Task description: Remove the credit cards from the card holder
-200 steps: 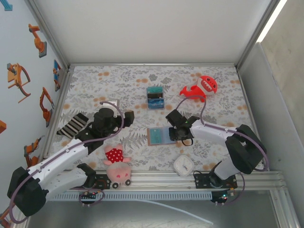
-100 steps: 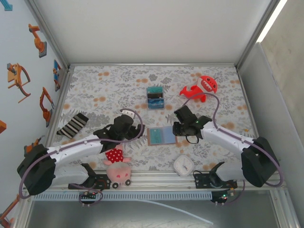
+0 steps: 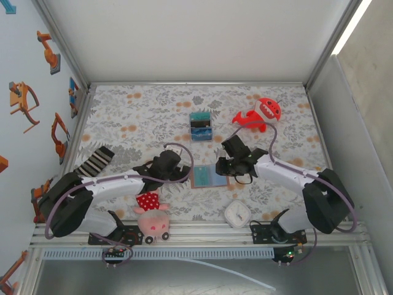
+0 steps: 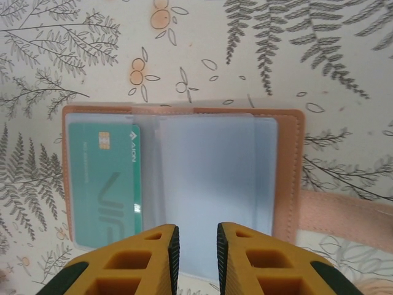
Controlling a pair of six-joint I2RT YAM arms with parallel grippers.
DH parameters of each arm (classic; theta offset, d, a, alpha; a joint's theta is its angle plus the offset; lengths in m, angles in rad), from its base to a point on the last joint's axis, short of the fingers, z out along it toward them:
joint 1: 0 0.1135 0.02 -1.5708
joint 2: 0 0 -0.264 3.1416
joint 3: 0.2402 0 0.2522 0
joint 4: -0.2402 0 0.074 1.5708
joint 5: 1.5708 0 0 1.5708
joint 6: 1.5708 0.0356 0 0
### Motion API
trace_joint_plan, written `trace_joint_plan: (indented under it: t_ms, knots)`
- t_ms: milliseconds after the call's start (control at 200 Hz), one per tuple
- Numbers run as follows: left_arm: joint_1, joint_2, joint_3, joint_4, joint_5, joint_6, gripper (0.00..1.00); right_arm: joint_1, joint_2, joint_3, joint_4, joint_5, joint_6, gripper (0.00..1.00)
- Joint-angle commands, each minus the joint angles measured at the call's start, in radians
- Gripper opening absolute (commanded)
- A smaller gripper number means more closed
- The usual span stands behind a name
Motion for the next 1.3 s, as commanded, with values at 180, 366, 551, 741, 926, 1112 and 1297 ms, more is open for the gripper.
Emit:
trace_joint_plan:
  t_ms: [180,366,551,741,926,1112,1297]
  knots:
    - [-0.007,0.065,0.008,0.067,0.050,-0.003,0.97,0.009,0.054,0.017,0.123,-0.105,0.039,0.23]
    - [-0.007,0.110,0.025,0.083,0.090,0.003,0.97,0.018,0.093,0.019,0.146,-0.124,0.054,0.23]
    - [-0.008,0.137,0.037,0.075,0.095,0.007,0.97,0.027,0.118,0.010,0.187,-0.153,0.077,0.23]
    - [-0.008,0.158,0.043,0.076,0.103,0.010,0.97,0.032,0.145,0.001,0.222,-0.170,0.096,0.20]
    - [-0.011,0.166,0.051,0.062,0.101,0.014,0.97,0.032,0.162,0.000,0.224,-0.174,0.098,0.18]
    - [-0.011,0.176,0.058,0.041,0.096,0.019,0.97,0.032,0.183,-0.009,0.231,-0.179,0.109,0.18]
    - [-0.017,0.193,0.075,0.014,0.083,0.022,0.97,0.032,0.197,-0.019,0.249,-0.187,0.116,0.17]
